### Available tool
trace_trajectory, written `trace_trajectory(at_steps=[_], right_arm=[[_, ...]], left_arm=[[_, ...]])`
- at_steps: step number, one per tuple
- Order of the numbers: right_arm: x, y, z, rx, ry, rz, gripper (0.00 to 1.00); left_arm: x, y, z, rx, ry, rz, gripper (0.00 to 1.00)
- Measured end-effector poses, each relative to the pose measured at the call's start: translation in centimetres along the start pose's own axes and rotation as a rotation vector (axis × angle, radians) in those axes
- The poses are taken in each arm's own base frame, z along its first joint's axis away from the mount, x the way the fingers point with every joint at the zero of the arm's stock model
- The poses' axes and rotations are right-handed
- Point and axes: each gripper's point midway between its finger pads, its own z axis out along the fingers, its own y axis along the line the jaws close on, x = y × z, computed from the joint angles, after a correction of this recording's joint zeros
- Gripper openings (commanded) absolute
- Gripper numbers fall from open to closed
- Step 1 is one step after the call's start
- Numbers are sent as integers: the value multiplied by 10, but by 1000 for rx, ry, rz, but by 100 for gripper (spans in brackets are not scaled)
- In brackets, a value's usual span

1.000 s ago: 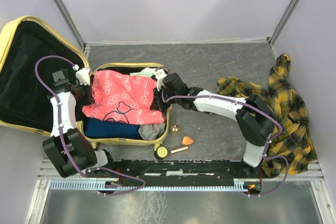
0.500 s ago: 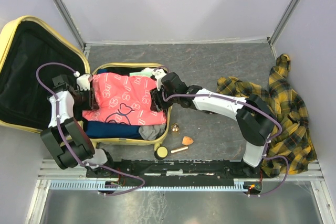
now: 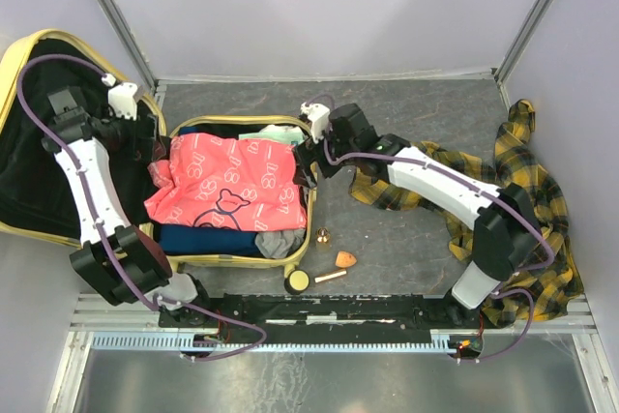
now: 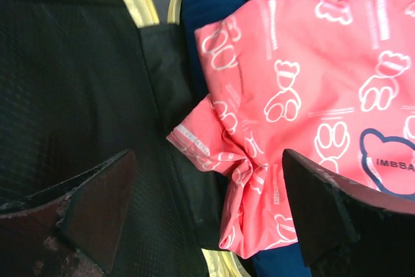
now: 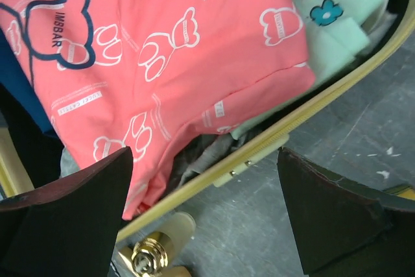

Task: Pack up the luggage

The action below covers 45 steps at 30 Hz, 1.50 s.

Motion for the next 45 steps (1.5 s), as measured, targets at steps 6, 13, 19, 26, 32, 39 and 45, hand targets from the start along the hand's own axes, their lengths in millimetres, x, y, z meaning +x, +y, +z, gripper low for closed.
trace_trajectory(at_steps=[6, 13, 19, 26, 32, 39, 45], right_arm=[[-9, 6, -36, -105, -39, -135, 99], [3, 1, -86, -159, -58, -194, 99], [60, -2, -123, -150, 2, -264, 99], [108, 7, -140, -190, 79, -301, 99], [140, 7, -136, -221, 112, -313, 97], [158, 22, -98, -273, 63, -382, 97], [147, 35, -67, -296, -3, -476, 94]], left_arm=[[-21, -24, -7, 140, -37, 81, 99], [-19, -110, 14, 405, 16, 263, 99], [-1, -192, 15, 625, 27, 453, 99], [44, -265, -7, 844, 33, 644, 100], [52, -280, -6, 848, -3, 707, 100], [39, -274, -5, 736, -118, 695, 100], [28, -275, -18, 659, -228, 582, 100]])
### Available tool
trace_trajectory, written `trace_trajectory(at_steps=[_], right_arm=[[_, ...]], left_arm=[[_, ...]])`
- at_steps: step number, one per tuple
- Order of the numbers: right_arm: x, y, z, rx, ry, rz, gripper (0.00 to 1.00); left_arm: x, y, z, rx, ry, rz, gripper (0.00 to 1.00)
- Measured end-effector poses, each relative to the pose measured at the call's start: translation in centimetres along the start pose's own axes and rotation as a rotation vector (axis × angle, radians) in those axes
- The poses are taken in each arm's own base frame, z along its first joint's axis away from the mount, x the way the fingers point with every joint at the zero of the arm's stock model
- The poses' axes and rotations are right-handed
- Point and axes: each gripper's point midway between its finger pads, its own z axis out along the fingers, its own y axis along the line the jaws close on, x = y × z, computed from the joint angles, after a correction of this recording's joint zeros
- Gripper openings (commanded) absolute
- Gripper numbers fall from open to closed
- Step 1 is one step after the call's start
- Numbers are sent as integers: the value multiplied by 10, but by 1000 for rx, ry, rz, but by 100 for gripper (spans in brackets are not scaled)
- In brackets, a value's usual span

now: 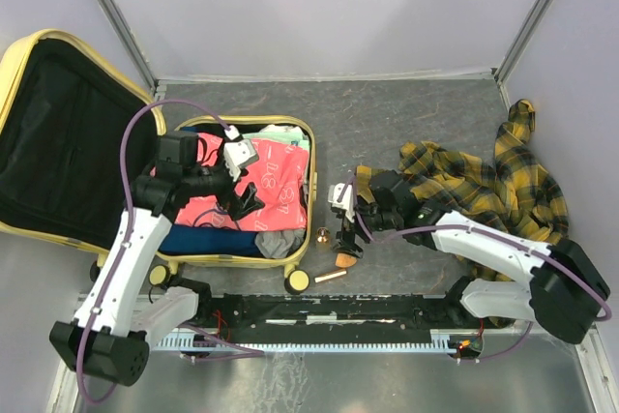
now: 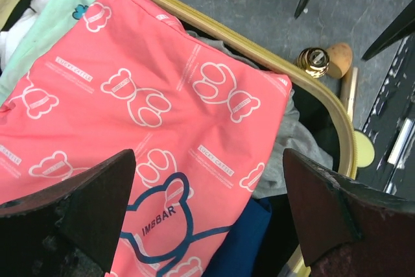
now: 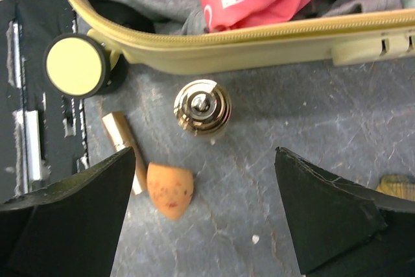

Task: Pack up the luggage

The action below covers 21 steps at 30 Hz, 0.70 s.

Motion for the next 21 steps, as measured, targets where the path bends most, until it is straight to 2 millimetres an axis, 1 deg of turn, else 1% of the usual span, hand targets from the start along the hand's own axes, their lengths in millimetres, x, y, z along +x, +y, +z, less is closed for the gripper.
trace_trajectory(at_steps=[4, 8, 12, 16, 21], right_arm=[[-3, -8, 16, 6, -20, -33, 91], [-2, -7, 26, -14, -40, -57, 88], [3, 1, 41, -49, -50, -76, 82], [5, 3, 56, -69, -58, -78, 74], [11, -3, 68, -61, -57, -77, 72]], left_arm=[[-9, -4, -8, -52, -65, -41, 100], [-14, 1, -12, -101, -97, -56, 100], [-9, 7, -12, -128, -93, -85, 99], [-4, 9, -11, -141, -78, -99, 99], [-1, 12, -10, -156, -64, -104, 98]])
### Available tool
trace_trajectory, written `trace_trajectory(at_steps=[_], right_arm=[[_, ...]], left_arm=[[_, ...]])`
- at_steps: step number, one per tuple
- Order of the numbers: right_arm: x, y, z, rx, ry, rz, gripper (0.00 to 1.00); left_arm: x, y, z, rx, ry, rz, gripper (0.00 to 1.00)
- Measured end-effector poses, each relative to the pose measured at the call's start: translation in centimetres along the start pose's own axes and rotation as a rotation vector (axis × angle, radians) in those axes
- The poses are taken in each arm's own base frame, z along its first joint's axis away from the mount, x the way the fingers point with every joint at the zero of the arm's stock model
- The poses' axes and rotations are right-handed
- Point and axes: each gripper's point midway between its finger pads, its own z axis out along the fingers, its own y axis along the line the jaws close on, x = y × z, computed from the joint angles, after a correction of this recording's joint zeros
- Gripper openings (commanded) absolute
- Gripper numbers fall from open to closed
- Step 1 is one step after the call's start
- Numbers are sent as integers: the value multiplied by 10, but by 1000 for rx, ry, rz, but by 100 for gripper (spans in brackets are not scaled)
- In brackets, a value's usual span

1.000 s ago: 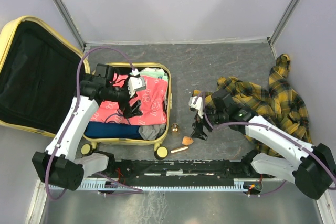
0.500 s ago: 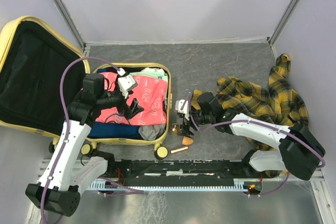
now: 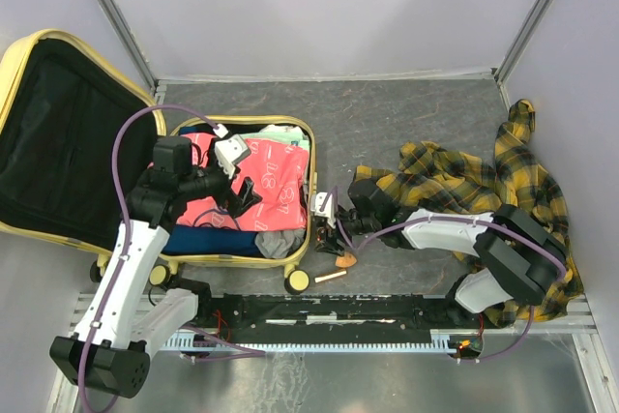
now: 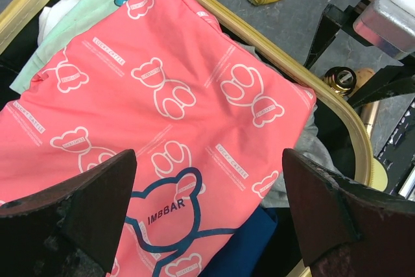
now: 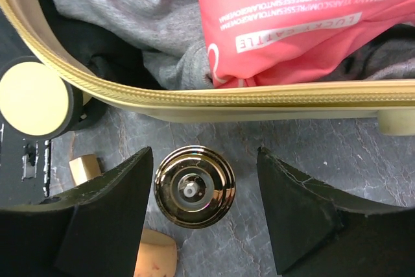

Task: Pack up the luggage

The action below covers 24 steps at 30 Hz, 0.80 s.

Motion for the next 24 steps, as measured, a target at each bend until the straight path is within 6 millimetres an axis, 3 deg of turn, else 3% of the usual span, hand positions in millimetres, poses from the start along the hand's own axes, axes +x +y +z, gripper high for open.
trace_trajectory(at_steps=[4, 10, 15, 19, 24], right_arm=[[3, -4, 3, 15, 4, -4, 62], [4, -9, 2, 43, 11, -22, 35], [2, -3, -15, 49, 43, -11, 21], [-28, 1, -37, 50, 43, -8, 18], [-94, 1, -69, 44, 20, -15, 16]], left_arm=[[2, 2, 3, -1, 10, -7, 98], [0, 5, 6, -5, 2, 0, 98], [0, 7, 8, -8, -4, 4, 98], [-2, 11, 11, -17, -13, 7, 98], [-4, 28, 14, -78, -20, -62, 98]])
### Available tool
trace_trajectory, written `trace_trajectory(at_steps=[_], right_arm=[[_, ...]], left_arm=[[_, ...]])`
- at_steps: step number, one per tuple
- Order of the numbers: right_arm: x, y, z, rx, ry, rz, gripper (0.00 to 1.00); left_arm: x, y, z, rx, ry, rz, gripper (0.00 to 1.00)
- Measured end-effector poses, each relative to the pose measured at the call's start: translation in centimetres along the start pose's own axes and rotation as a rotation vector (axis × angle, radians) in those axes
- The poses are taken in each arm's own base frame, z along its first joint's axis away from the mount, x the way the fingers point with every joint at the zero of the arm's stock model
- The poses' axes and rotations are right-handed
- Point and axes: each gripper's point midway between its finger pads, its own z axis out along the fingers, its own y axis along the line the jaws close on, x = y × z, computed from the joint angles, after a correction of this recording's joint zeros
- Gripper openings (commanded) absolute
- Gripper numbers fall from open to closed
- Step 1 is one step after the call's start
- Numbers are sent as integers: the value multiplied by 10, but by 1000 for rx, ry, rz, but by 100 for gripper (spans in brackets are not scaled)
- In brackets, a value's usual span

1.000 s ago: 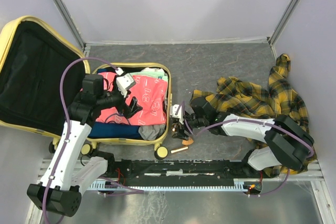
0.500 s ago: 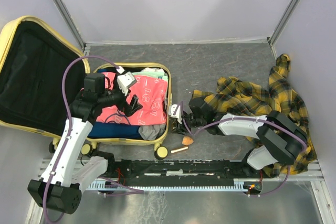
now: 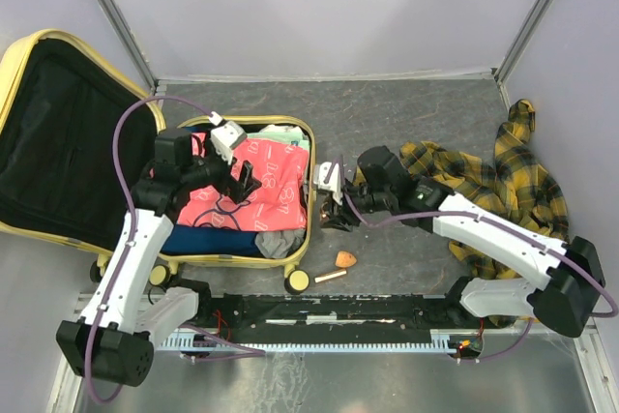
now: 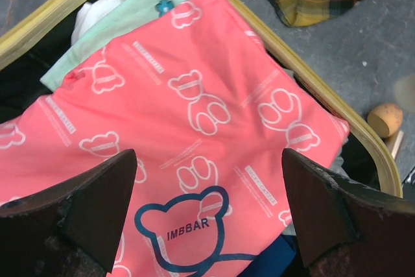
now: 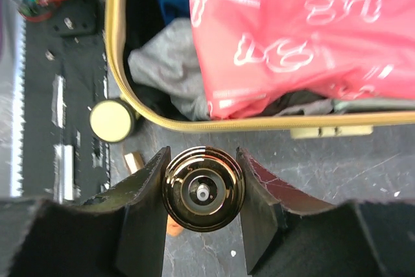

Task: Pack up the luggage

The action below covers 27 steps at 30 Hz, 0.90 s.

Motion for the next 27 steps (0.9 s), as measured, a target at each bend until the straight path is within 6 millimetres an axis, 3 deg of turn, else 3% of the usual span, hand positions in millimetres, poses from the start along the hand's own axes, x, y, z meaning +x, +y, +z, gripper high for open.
trace_trajectory(at_steps=[4, 8, 16, 21, 27], right_arm=[[-44, 1, -14, -25, -34, 45, 13], [-68, -2, -2, -77, -37, 120, 12], [-41, 17, 45, -199, 152, 204, 11], [-30, 27, 54, -236, 212, 201, 10], [-32, 35, 67, -267, 232, 182, 11]], left_arm=[[6, 27, 2, -72, 7, -150, 97], [10, 58, -2, -149, -8, -285, 97], [-7, 81, -14, -220, -75, -354, 96], [-10, 83, -17, -235, -94, -386, 96], [-13, 82, -24, -251, -113, -385, 96]])
